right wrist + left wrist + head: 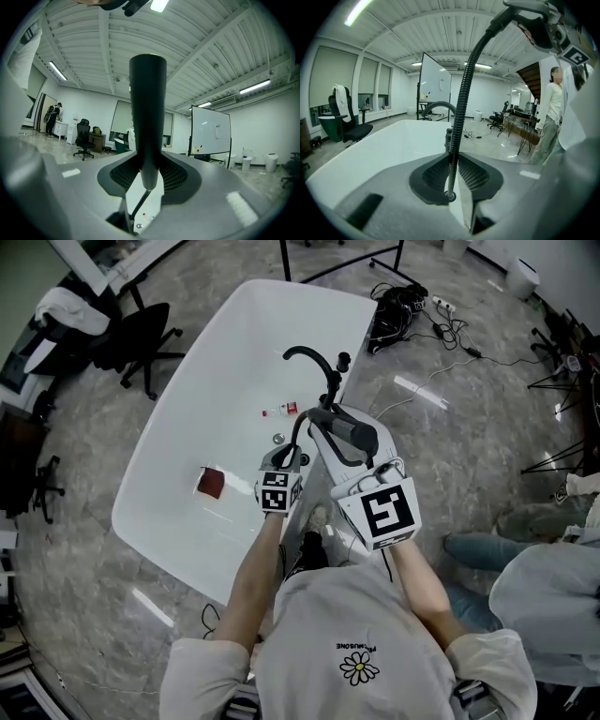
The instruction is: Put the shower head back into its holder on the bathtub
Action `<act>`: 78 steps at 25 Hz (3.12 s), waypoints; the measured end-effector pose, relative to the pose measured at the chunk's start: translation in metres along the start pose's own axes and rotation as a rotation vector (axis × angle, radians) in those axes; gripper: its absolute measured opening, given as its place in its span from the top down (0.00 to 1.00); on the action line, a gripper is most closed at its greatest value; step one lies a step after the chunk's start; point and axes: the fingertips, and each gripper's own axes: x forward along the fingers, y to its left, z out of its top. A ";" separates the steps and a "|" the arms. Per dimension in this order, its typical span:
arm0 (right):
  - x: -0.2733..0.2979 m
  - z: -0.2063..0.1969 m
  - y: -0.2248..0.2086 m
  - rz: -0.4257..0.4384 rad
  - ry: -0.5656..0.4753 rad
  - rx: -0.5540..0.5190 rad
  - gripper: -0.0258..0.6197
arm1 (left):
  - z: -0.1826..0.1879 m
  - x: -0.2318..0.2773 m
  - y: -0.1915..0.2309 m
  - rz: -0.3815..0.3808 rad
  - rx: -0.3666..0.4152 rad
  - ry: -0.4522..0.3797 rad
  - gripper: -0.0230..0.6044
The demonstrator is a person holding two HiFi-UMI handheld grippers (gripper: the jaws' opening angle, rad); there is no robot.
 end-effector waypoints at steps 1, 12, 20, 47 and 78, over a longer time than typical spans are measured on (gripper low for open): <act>0.006 -0.003 -0.003 -0.002 0.014 0.008 0.75 | 0.001 0.005 0.002 -0.004 -0.007 -0.006 0.87; 0.055 -0.059 -0.017 0.018 0.142 0.092 0.75 | -0.011 0.016 0.009 -0.045 -0.108 -0.007 0.71; 0.076 -0.131 0.002 0.094 0.274 0.125 0.75 | -0.032 -0.011 0.038 0.015 -0.234 -0.011 0.92; 0.126 -0.381 0.045 0.151 0.746 0.241 0.75 | -0.065 0.037 0.109 0.039 -0.411 -0.021 0.96; 0.090 -0.381 0.057 0.147 0.765 0.269 0.74 | -0.025 0.004 0.067 -0.016 -0.338 -0.083 0.96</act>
